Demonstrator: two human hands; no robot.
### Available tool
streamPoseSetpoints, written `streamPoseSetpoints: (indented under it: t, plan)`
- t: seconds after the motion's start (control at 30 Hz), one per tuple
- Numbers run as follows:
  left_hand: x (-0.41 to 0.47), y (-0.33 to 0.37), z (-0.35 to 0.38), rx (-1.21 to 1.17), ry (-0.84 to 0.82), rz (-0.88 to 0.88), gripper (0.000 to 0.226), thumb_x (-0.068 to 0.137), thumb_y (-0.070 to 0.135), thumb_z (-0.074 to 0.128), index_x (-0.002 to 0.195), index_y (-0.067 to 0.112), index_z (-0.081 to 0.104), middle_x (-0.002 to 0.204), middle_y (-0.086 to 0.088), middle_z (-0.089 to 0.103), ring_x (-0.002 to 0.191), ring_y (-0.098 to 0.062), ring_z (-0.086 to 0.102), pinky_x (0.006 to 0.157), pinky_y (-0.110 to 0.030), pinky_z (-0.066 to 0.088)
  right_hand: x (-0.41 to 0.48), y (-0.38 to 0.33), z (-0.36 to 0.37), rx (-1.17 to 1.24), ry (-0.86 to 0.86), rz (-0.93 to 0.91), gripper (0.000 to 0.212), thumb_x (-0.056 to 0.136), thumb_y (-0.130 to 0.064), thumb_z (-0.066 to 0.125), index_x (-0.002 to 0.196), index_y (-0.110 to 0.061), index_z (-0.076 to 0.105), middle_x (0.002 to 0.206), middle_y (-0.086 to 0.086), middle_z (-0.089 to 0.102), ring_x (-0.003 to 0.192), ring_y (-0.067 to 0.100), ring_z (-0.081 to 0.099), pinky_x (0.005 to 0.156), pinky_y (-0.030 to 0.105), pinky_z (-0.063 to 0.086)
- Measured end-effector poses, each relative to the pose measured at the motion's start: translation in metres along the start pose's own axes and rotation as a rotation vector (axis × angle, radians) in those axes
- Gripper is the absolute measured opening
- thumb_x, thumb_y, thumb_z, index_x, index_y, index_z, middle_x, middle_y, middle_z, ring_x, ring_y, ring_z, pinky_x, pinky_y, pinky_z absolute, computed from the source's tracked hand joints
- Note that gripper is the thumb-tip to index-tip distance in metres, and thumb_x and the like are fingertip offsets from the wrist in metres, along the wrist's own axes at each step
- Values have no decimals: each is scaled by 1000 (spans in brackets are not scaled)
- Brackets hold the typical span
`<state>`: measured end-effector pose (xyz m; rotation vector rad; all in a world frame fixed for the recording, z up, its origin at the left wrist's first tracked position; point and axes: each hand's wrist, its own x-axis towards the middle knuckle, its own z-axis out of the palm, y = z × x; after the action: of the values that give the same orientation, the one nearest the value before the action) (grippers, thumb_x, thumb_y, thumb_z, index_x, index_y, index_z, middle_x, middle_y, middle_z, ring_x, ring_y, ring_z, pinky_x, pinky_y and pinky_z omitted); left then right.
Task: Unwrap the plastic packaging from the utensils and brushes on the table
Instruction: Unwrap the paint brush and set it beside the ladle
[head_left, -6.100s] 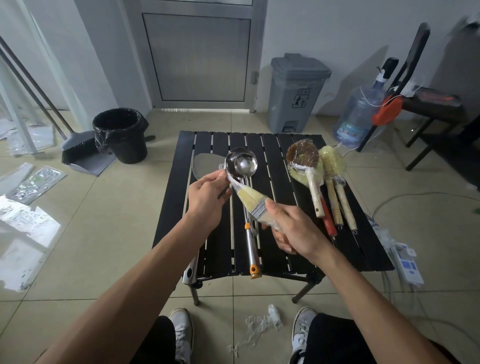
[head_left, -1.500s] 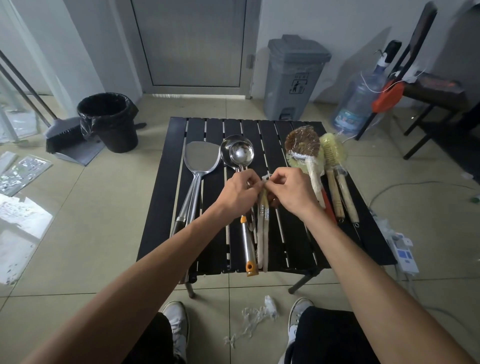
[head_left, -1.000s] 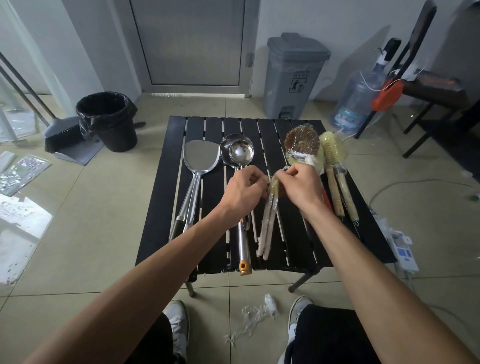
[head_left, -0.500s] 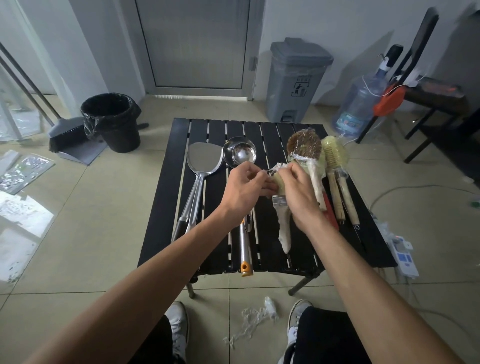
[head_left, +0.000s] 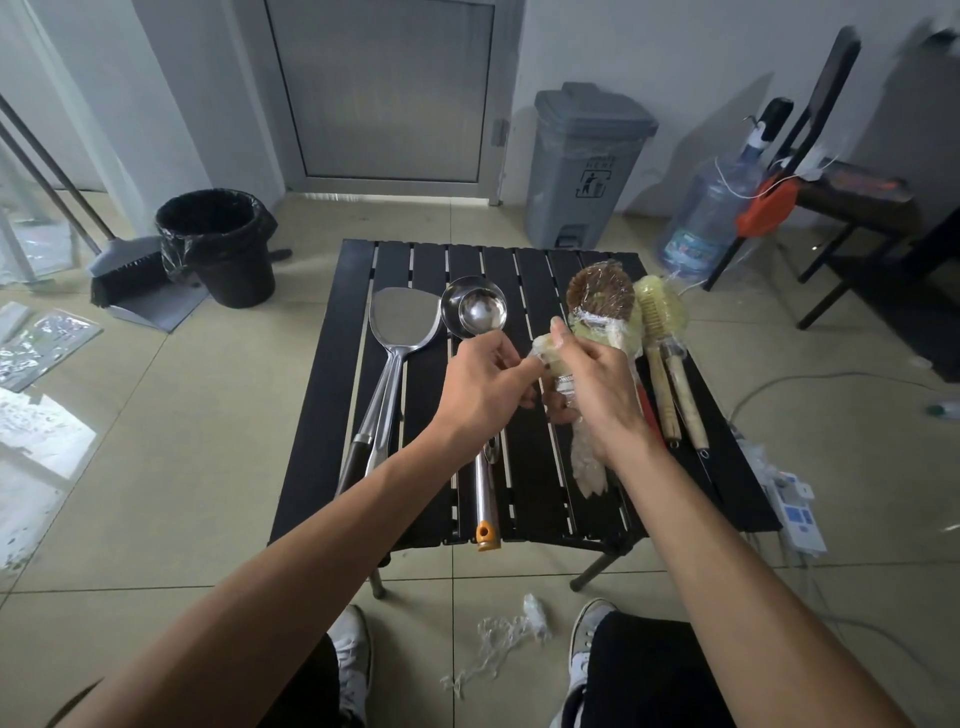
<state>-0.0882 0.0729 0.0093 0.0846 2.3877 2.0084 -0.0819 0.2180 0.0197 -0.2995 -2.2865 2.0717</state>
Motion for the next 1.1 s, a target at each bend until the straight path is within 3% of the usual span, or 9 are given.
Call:
streamPoseSetpoints:
  t: [0.17,0.27,0.33,0.47,0.6,0.77,0.97,1.1]
  plan:
    - [-5,12,1,59,-25,-26,18,86,16,72,77,6,60,60,-7,68,52,-16,66,67,-43,61,9,5,-1,27,74,57,50,94,-60,64,83,-13,72,68,7,69,48,17,62,39,24,46]
    - [-17,5,-4,126,-89,-65,18,88,14,73,75,9,62,56,-2,67,51,-11,67,56,-33,57,24,-1,-22,238,282,163,41,97,-54,64,92,-13,69,67,5,63,39,10,52,33,19,36]
    - [-26,-6,-11,150,-162,-105,16,91,12,73,78,9,63,58,-3,70,53,-10,69,57,-31,58,33,-6,-51,375,348,185,42,98,-53,64,98,-10,65,69,5,61,39,10,48,32,20,32]
    - [-24,-17,-24,45,-184,-115,8,94,5,71,90,4,64,76,-10,78,73,-22,79,77,-44,67,25,5,-60,260,154,217,51,96,-60,60,99,-9,64,62,1,62,43,12,49,33,20,31]
    - [-20,-19,-14,-13,-158,-63,8,96,1,70,103,6,69,82,-10,79,78,-22,80,76,-34,66,12,8,-42,207,-25,281,54,99,-62,55,86,-10,64,65,2,61,45,12,49,36,20,30]
    - [-11,-19,4,42,-92,15,13,102,6,65,97,7,77,78,-8,75,68,-13,74,72,-33,65,3,12,-33,164,-125,336,53,98,-60,57,96,-7,64,70,8,61,47,15,49,37,21,31]
    - [-4,-17,12,-10,-60,12,21,101,23,70,88,7,76,68,-3,71,59,-14,67,61,-35,61,-4,14,-34,117,-252,261,55,83,-73,67,80,-18,73,70,5,61,48,15,51,42,22,32]
    - [-6,-19,8,-80,-69,10,15,96,16,76,91,2,77,72,-7,74,63,-15,70,62,-28,61,-2,16,-35,153,-270,249,54,79,-68,77,85,-14,72,70,4,61,51,15,53,41,23,35]
